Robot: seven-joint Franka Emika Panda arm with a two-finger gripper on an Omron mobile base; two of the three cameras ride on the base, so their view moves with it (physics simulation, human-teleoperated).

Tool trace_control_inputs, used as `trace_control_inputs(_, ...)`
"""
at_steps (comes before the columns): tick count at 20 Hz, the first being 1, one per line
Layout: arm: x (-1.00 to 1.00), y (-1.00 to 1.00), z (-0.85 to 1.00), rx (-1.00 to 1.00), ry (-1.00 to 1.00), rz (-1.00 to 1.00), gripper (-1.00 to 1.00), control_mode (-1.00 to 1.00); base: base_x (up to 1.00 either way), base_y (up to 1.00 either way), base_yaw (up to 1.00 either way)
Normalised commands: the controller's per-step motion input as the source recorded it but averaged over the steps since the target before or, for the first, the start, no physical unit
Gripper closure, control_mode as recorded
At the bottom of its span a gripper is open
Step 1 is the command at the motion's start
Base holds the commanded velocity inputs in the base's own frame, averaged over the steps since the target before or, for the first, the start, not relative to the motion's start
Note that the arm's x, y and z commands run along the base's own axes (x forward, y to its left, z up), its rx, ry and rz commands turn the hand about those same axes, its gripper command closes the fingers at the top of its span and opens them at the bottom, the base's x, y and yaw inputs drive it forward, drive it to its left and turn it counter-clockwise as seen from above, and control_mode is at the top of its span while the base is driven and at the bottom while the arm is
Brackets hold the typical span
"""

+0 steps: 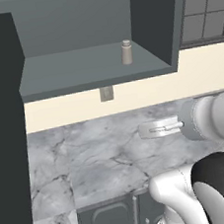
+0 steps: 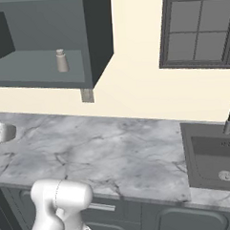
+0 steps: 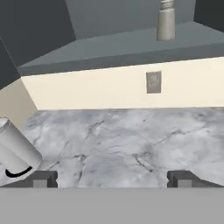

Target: Collect the turmeric, mayonnaise, and shaker from the cabinet and place them next to the stove.

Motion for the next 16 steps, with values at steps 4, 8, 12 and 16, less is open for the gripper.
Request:
trace_control_inputs(4,-0.02,0.17,0.61,-0.17,-0.54,0.0,-1.0,-1.0,0.0,0.0,0.0)
trace_control_inputs(8,-0.01,0.04,0.61,-0.14,-0.47,0.0,-1.0,-1.0,0.0,0.0,0.0)
trace_control_inputs(12,0.06,-0.12,0.47,-0.02,-0.24,0.0,-1.0,-1.0,0.0,0.0,0.0)
trace_control_inputs(16,0.2,-0.17,0.36,0.0,-0.05,0.0,-1.0,-1.0,0.0,0.0,0.0)
